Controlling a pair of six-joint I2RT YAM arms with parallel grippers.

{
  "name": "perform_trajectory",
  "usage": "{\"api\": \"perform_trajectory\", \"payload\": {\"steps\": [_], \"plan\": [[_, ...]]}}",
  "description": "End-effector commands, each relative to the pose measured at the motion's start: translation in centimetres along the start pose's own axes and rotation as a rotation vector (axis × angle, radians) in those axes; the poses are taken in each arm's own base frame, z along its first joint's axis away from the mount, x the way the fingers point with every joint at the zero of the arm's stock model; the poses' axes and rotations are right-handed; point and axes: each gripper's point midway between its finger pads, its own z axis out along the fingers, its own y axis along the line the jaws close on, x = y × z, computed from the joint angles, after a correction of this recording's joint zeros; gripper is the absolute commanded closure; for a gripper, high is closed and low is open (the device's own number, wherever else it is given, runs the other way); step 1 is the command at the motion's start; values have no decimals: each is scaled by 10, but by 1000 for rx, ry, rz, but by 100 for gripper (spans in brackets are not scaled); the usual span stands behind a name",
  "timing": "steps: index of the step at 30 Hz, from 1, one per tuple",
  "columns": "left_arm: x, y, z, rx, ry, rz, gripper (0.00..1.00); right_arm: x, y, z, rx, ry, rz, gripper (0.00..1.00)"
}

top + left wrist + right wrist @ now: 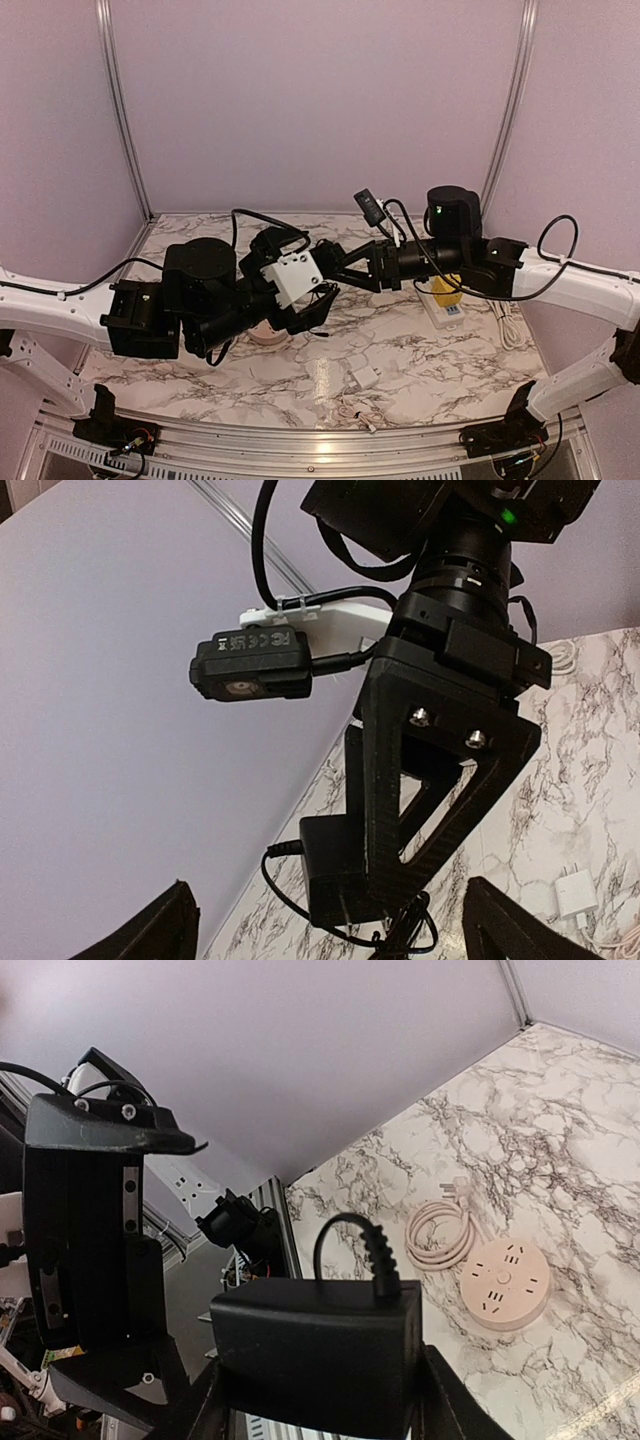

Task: Insert the plug
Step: Pass from the right arm to the left

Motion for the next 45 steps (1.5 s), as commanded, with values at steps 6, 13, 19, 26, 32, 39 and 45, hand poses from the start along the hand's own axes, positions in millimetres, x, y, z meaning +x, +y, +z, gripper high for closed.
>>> {"api": "perform_trajectory", "payload": {"steps": [6,13,19,26,32,39,45], "plan": [[-4,30,-17,-45,-16,-72,7,-34,9,0,2,-62,-63,60],[-10,42,-25,-53,-43,-94,7,-39,9,2,15,-62,-52,60],[-9,41,-29,-36,-53,-112,6,-37,6,3,28,-57,-56,60],[-5,34,-30,-6,-58,-107,3,-37,7,5,19,-53,-62,60],[2,26,-30,16,-51,-71,2,-34,9,1,22,-56,-64,60],[5,21,-23,42,-43,-44,3,-35,14,-4,12,-62,-65,60],[11,17,-8,66,-11,-5,7,-36,20,-6,-7,-65,-63,60]]}}
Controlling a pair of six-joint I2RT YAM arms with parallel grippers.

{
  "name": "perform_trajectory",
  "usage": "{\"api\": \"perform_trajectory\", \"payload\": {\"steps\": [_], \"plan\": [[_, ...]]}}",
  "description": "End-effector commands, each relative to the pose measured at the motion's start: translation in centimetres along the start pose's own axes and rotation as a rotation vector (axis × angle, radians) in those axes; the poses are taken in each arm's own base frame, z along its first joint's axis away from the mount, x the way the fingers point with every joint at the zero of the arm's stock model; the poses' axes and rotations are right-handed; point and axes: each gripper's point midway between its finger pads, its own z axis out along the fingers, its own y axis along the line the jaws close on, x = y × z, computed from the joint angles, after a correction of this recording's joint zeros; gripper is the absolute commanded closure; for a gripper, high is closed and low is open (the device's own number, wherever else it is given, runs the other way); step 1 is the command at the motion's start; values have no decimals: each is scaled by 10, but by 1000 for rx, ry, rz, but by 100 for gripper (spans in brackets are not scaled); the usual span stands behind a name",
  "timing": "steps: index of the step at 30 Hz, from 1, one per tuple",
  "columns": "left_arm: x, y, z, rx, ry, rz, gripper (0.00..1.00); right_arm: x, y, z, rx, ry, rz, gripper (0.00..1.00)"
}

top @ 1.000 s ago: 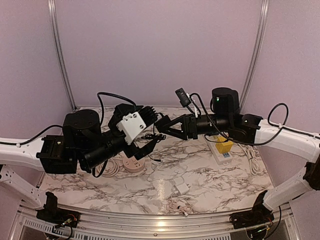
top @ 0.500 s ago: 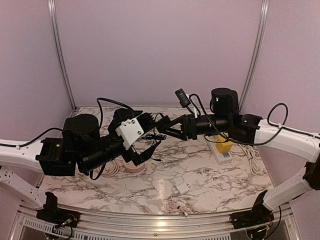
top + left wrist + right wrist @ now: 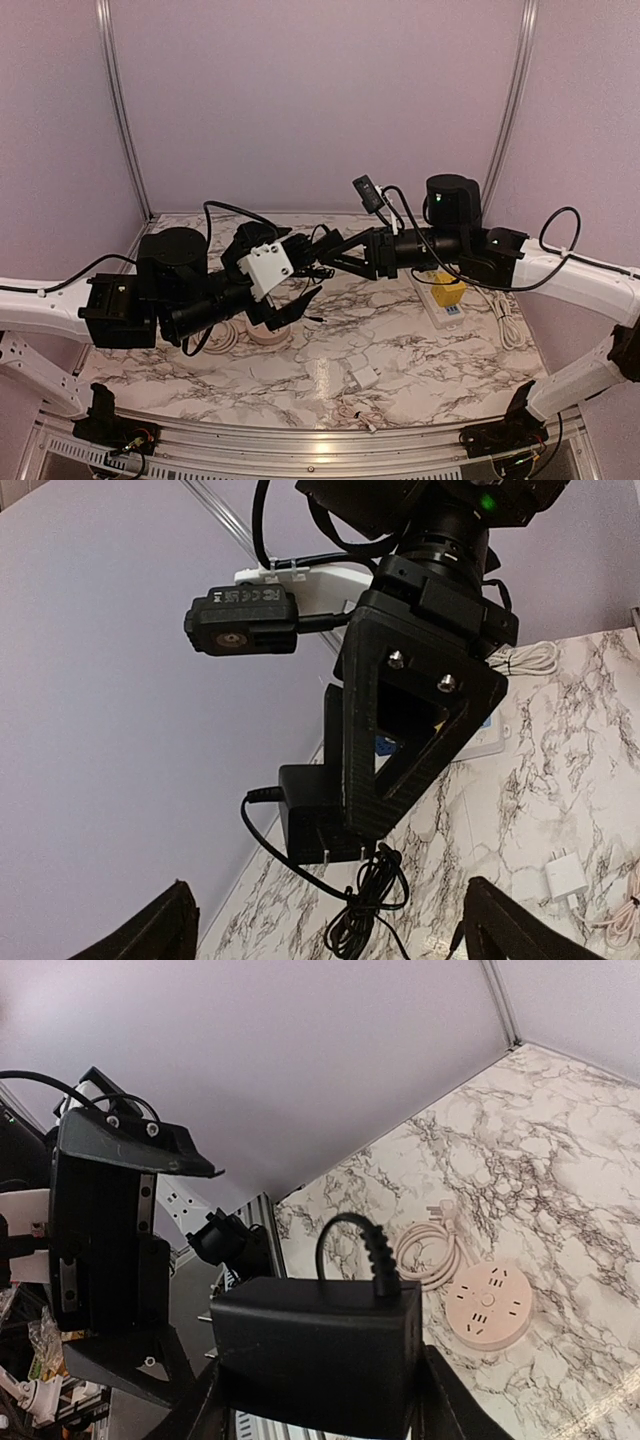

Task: Insert the plug
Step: Pass from the right arm to the left

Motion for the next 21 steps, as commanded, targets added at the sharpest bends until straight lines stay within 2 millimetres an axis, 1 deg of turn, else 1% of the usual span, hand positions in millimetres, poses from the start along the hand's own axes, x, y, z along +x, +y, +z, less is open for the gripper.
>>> {"api": "perform_trajectory", "payload": {"steps": [1,4,8,13,17,21], "plan": [[4,-3,13,27,31,48,8,-15,19,-8,-41,-37,-30,60],[5,-1,21,18,41,57,10,-13,19,-7,-45,-33,-22,60],[3,2,30,5,41,57,15,-12,20,-8,-47,-35,-20,60],[-3,2,37,5,25,66,17,-8,18,-8,-46,-29,-12,60],[-3,-2,43,13,33,82,21,-6,17,-8,-44,-25,-7,60],[-1,-6,48,21,39,94,30,-4,17,-8,-46,-20,-3,60]]}}
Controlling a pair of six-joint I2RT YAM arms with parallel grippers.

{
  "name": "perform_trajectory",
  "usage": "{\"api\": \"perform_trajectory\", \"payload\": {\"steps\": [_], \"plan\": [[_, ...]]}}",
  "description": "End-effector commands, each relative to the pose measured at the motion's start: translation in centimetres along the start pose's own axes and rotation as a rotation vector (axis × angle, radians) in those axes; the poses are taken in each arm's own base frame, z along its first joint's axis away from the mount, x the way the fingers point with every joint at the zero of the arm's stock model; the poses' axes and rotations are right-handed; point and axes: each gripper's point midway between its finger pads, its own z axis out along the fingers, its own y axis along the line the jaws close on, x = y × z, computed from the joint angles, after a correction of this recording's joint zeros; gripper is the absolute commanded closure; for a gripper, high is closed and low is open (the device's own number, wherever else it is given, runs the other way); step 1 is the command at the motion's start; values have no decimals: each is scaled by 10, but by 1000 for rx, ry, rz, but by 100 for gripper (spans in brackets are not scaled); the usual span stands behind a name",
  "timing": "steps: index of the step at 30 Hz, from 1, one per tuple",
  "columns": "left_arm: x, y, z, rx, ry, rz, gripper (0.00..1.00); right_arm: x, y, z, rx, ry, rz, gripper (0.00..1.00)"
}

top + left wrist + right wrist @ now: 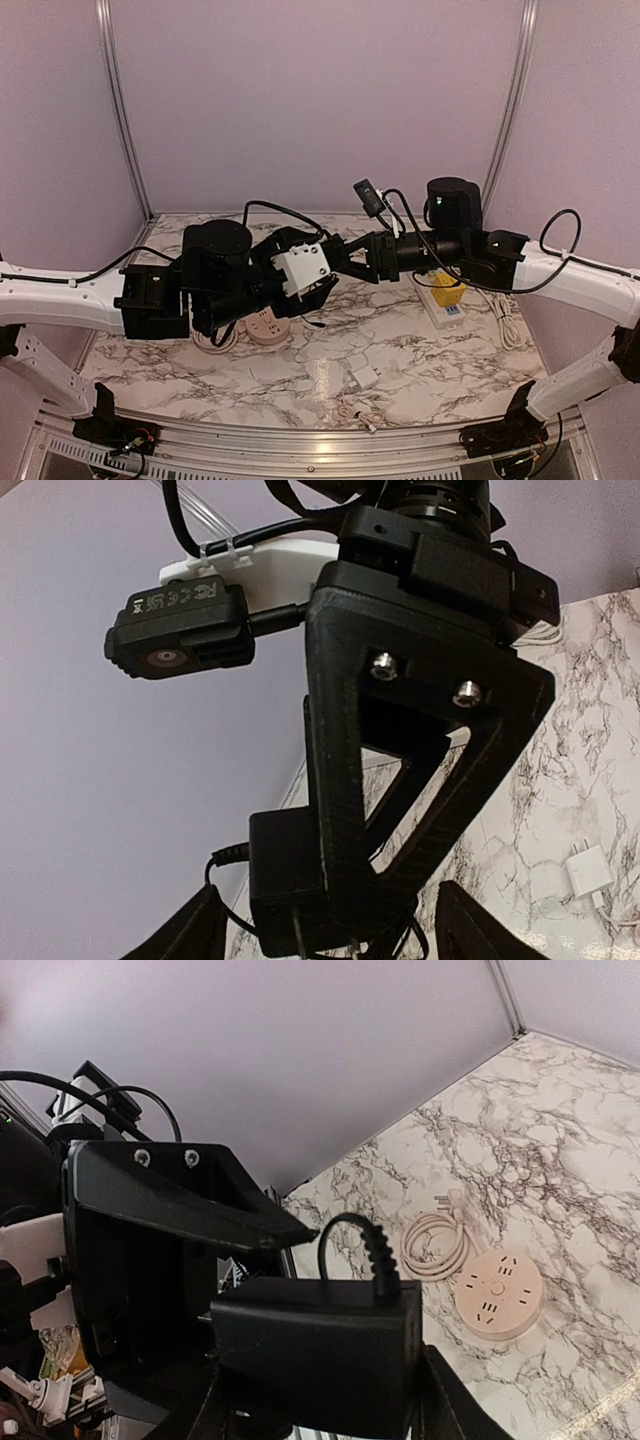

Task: Insert the plug
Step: Pass from the right arm to the left

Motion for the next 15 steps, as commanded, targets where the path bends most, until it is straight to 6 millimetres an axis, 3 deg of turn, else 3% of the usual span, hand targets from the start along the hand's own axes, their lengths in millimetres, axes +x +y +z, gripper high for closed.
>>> {"api": "perform_trajectory", "payload": {"steps": [1,5,13,15], "plan": [[-9,4,7,-9,-18,6,32,-9,15,-6,-33,-31,-30,60],[-8,2,10,-6,-13,9,51,-9,15,-6,-35,-29,-30,60],[-8,5,13,-26,-14,-3,66,-7,17,-5,-45,-23,-29,59],[-8,6,14,-32,-15,-9,73,-8,17,-6,-48,-23,-30,51]]}}
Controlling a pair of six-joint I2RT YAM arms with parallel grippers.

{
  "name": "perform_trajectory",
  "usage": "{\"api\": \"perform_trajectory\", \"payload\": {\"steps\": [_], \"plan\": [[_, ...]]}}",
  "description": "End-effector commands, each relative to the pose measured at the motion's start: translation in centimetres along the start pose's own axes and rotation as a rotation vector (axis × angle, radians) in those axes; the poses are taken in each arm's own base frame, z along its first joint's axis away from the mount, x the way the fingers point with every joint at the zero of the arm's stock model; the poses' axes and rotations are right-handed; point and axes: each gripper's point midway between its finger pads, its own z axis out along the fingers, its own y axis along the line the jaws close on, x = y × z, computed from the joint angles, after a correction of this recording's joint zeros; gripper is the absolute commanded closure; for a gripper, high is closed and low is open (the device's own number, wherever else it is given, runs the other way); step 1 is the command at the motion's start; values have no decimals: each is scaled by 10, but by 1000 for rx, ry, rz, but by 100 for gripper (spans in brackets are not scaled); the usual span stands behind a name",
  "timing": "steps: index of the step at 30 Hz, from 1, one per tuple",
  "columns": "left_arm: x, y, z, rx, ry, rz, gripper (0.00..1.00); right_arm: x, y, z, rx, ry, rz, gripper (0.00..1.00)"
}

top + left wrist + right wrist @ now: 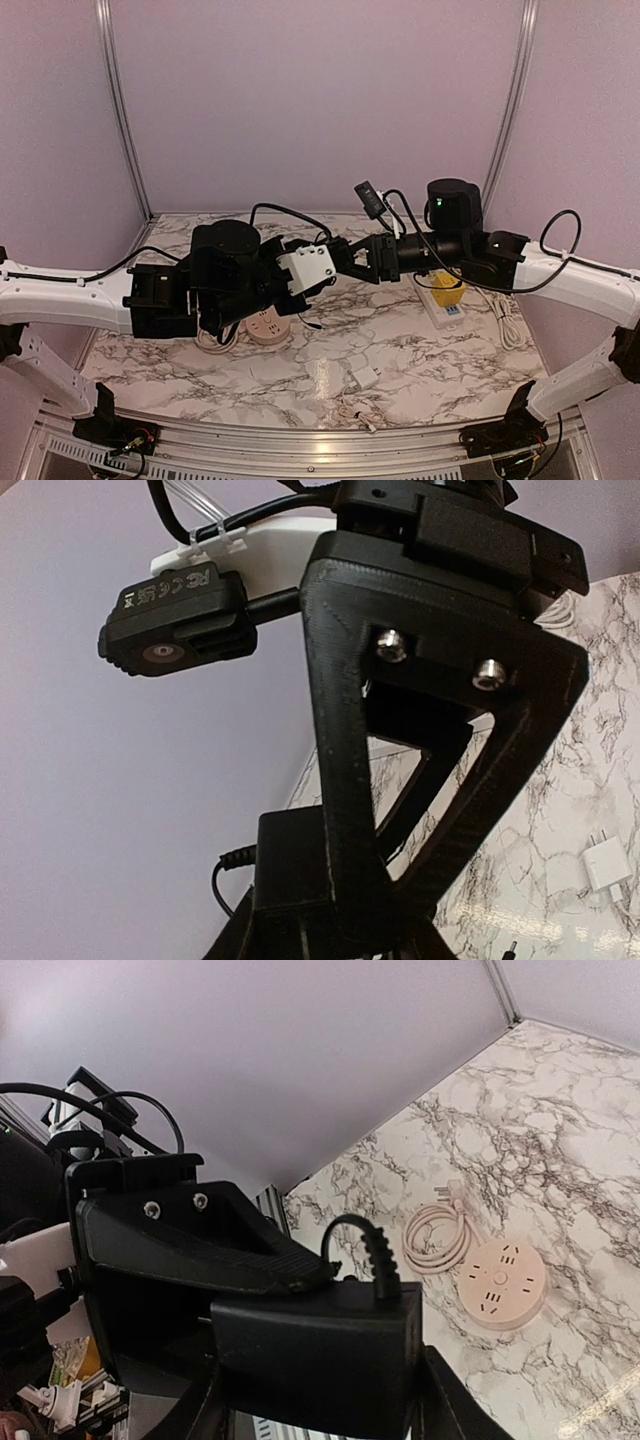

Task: Insert the plug
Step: Pass from the right arm to the left

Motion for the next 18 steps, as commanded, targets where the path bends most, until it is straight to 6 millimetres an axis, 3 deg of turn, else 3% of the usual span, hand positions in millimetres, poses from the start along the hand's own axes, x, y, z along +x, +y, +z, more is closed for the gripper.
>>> {"api": "perform_trajectory", "payload": {"steps": [1,5,9,13,18], "plan": [[-12,8,4,-26,-39,-47,75,-10,21,-6,-56,-30,-65,46],[-13,10,2,-31,-61,-77,81,-15,30,-11,-89,-61,-95,29],[-16,15,-3,-37,-99,-124,87,-17,38,-16,-130,-81,-96,18],[-16,20,-13,-35,-146,-182,88,-20,48,-25,-203,-120,-62,11],[-19,32,-32,-30,-247,-302,89,-25,52,-47,-284,-220,3,11]]}}
